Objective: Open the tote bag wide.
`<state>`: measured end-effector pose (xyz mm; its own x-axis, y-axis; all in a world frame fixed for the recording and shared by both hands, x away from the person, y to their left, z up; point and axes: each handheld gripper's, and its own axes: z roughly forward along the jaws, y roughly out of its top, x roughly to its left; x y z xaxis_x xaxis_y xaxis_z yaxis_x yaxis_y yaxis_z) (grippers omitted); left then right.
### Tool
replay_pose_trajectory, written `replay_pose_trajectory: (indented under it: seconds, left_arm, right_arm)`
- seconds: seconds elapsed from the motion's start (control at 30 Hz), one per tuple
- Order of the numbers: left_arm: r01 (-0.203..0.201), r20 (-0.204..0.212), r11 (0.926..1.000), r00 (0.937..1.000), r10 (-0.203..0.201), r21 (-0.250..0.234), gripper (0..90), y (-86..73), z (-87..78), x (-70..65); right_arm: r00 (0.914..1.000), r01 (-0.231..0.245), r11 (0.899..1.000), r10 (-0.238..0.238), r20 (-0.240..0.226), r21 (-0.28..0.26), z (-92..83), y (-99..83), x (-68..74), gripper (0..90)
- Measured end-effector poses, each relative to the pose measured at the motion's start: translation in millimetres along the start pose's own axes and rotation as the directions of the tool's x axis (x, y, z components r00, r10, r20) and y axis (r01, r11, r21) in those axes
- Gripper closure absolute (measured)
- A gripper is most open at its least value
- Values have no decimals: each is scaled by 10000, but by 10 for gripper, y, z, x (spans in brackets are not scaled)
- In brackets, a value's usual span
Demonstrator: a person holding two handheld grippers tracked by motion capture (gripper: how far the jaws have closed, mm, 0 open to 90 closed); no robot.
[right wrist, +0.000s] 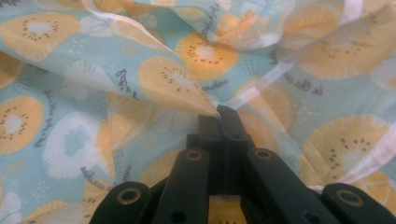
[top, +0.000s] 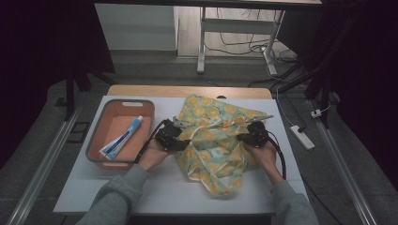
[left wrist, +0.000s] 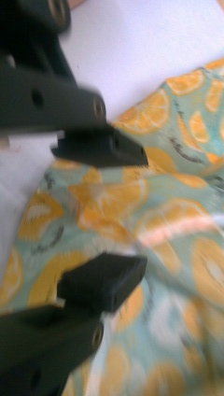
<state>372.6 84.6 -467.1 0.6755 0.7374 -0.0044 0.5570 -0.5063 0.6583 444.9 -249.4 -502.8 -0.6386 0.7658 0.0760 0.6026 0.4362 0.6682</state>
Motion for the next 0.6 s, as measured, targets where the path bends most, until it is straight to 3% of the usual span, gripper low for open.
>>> replay_pose_trajectory:
  seconds: [0.07,0.17,0.23,0.43,0.6]
  left_arm:
    - [162,657,9992,9977,-139,-357,316,-20,-171,27]
    - [466,1170,9930,9926,-337,-1086,302,-60,-466,96]
    - [549,1252,9907,9914,-392,-1248,300,-85,-604,140]
    - [711,817,9871,9949,-598,-1433,310,-145,-823,331]
    - [880,75,9904,9961,-877,-1068,325,-227,-817,522]
  right_arm:
    - [10000,40,10000,-41,-51,-34,-6,5,12,889]
    - [9999,77,9999,-78,-95,-95,-13,7,13,889]
    - [9999,113,9998,-114,-127,-137,-17,5,12,889]
    - [9996,186,9994,-192,-190,-302,-70,5,5,889]
    - [9994,245,9988,-256,-242,-434,-106,6,-8,889]
